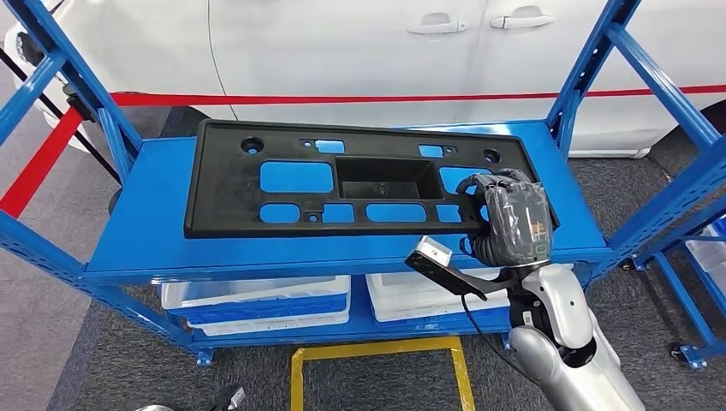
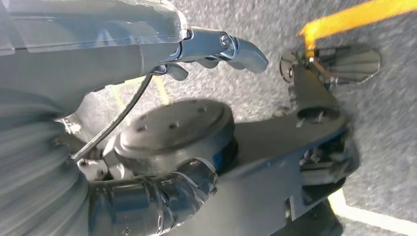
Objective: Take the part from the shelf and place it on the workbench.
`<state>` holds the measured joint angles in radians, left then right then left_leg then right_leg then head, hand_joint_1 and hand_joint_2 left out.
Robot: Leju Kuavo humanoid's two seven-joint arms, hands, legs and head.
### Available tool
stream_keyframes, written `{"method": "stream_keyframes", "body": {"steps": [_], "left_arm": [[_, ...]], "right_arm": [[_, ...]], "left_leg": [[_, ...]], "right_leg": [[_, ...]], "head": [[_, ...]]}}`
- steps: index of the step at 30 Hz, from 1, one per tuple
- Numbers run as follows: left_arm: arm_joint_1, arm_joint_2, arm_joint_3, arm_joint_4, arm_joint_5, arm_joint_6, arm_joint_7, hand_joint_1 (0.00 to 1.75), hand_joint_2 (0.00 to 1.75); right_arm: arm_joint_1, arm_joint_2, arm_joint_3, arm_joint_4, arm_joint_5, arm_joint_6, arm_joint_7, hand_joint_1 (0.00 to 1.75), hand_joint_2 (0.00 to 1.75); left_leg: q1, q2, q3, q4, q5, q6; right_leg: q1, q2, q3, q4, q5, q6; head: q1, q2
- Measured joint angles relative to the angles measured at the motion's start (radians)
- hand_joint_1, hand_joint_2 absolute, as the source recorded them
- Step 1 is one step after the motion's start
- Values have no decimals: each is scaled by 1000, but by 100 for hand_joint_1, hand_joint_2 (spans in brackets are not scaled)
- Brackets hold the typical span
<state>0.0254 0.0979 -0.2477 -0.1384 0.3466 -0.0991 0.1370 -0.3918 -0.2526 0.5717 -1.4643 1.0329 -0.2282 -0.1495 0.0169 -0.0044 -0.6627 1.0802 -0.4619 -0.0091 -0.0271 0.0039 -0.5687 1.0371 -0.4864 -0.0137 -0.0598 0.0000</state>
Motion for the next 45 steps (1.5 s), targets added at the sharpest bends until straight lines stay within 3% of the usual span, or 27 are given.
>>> {"method": "stream_keyframes", "body": {"steps": [2, 4, 5, 6, 9, 11, 13, 14, 16, 18, 19, 21, 23, 25, 27, 29, 31, 33, 34, 35, 36, 38, 40, 41, 43, 44, 45], "left_arm": [[-1, -1, 0, 0, 0, 1, -2, 0, 175], [-3, -1, 0, 0, 0, 3, -3, 0, 175], [-3, -1, 0, 0, 0, 4, -3, 0, 175], [-4, -1, 0, 0, 0, 5, -3, 0, 175], [-4, 4, 0, 0, 0, 6, 0, 0, 175], [-4, 7, 0, 1, 0, 5, 7, 0, 175], [-5, 7, 0, 1, 0, 6, 16, 0, 175], [-7, 7, 0, 1, 0, 7, 19, 0, 175], [-11, 6, 0, 1, 0, 8, 25, 0, 175], [-12, 5, -1, 1, -1, 8, 31, 0, 175], [-13, 5, -1, 1, -1, 8, 33, 0, 175], [-15, 5, -1, 1, -1, 8, 36, 0, 175], [-16, 3, -1, 1, 0, 8, 37, 0, 175], [-16, 2, -1, 1, -1, 9, 38, 0, 175], [-17, 2, -1, 1, -1, 11, 37, 0, 175], [-18, 3, -1, 1, -1, 13, 37, 0, 175], [-16, 4, -1, 1, 0, 16, 37, 0, 175], [-13, 3, -2, 1, 0, 18, 37, 0, 175], [-13, 2, -2, 1, 0, 18, 38, 0, 175], [-13, 2, -2, 1, 0, 18, 39, 0, 175], [-14, 2, -2, 1, 0, 18, 40, 0, 175], [-16, 5, -2, 1, 0, 18, 42, 0, 175], [-16, 10, -2, 1, 2, 18, 43, 0, 175], [-17, 13, -2, 1, 4, 17, 44, 0, 175], [-18, 14, -2, 1, 9, 15, 43, 0, 175], [-20, 15, -2, 1, 10, 12, 42, 0, 175], [-22, 16, -2, 1, 9, 9, 42, 0, 175]], "right_arm": [[0, 0, 0, -5, -14, 5, -1, 175, 175], [2, 0, 0, -7, -24, 9, -1, 175, 175], [4, -1, 0, -8, -27, 11, -1, 175, 175], [5, -1, 0, -10, -29, 12, -2, 175, 175], [6, -7, 1, -27, -41, 15, -10, 175, 175], [7, -12, 2, -47, -57, 20, -17, 175, 175], [12, -24, 5, -67, -69, 25, -22, 175, 175], [13, -32, 6, -77, -72, 27, -24, 175, 175], [14, -49, 9, -97, -78, 32, -28, 175, 175], [13, -64, 14, -114, -86, 39, -30, 175, 175], [13, -72, 17, -122, -89, 42, -31, 175, 175], [13, -88, 22, -136, -96, 46, -31, 175, 175], [12, -99, 24, -147, -102, 48, -31, 175, 175], [9, -107, 24, -160, -104, 48, -31, 175, 175], [9, -116, 25, -170, -106, 47, -30, 175, 175], [13, -128, 25, -177, -110, 46, -30, 175, 175], [15, -134, 25, -183, -114, 44, -29, 175, 175], [18, -138, 25, -190, -117, 42, -28, 175, 175], [21, -140, 25, -192, -119, 41, -27, 175, 175], [24, -140, 25, -195, -120, 39, -25, 175, 175], [27, -141, 25, -197, -120, 39, -23, 175, 175], [30, -141, 26, -202, -118, 38, -15, 175, 175], [28, -140, 28, -208, -112, 38, -7, 175, 175], [26, -137, 31, -210, -107, 38, -2, 175, 175], [12, -118, 44, -207, -89, 38, 19, 175, 175], [-2, -98, 56, -197, -77, 38, 37, 175, 175], [-23, -72, 70, -180, -65, 36, 57, 175, 175]], "left_leg": [[2, 1, -37, 117, -90, -6], [2, 1, -55, 219, -137, -7], [2, 1, -41, 225, -132, -4], [0, -1, -8, 192, -111, 2], [-7, -34, 132, -9, -66, 30], [-12, -47, 164, -68, -65, 36], [-13, -33, 161, -85, -44, 39], [-11, -23, 159, -96, -32, 42], [-5, 0, 146, -110, -9, 51], [-6, 20, 123, -107, 6, 56], [-6, 31, 110, -102, 12, 55], [-5, 52, 80, -86, 23, 51], [-4, 71, 51, -64, 28, 44], [-6, 87, 34, -46, 33, 34], [-8, 103, 29, -43, 44, 20], [-5, 100, 23, -38, 37, 6], [-2, 60, 4, 16, -35, -3], [-1, 22, -20, 132, -134, -5], [-2, 16, -26, 187, -161, -3], [-3, 13, -21, 220, -163, 0], [-4, 11, -2, 220, -144, 5], [-9, -10, 81, 124, -90, 24], [-14, -51, 180, -23, -86, 43], [-17, -66, 207, -70, -92, 49], [-19, -56, 215, -106, -84, 49], [-18, -42, 210, -114, -68, 53], [-16, -27, 203, -123, -53, 57]], "right_leg": [[4, -3, -19, 0, 16, -12], [10, -2, -41, 3, 30, -14], [13, 1, -51, 5, 37, -14], [17, 5, -62, 8, 44, -13], [21, 21, -85, 12, 65, -6], [15, 34, -91, 5, 83, 7], [11, 46, -94, -5, 99, 20], [12, 42, -99, -2, 91, 26], [12, 22, -120, 57, 19, 34], [10, 9, -145, 169, -69, 42], [8, 7, -150, 217, -84, 47], [1, 1, -123, 238, -50, 56], [-3, -27, -42, 144, -12, 62], [5, -59, 26, 37, -26, 53], [14, -59, 34, 3, -36, 31], [12, -43, 19, 0, -17, 9], [9, -28, -3, -5, 7, -10], [12, -8, -32, -5, 31, -19], [15, 4, -47, -4, 43, -20], [18, 16, -63, -2, 56, -21], [20, 29, -78, -1, 67, -20], [22, 53, -104, 2, 89, -17], [22, 75, -120, 2, 111, -10], [18, 84, -124, -2, 123, -4], [13, 104, -128, -17, 150, 11], [13, 99, -133, -21, 151, 16], [15, 80, -142, -12, 133, 19]], "head": [[-1, 0], [-1, 0], [-1, 0], [-1, 0], [0, 0], [0, 0], [-1, 0], [0, 0], [3, 0], [6, 0], [6, 0], [6, 0], [6, 0], [5, 0], [4, 0], [4, 0], [4, 0], [3, 0], [3, 0], [3, 0], [3, 0], [3, 0], [4, 0], [4, 0], [4, 0], [4, 0], [6, 0]]}}
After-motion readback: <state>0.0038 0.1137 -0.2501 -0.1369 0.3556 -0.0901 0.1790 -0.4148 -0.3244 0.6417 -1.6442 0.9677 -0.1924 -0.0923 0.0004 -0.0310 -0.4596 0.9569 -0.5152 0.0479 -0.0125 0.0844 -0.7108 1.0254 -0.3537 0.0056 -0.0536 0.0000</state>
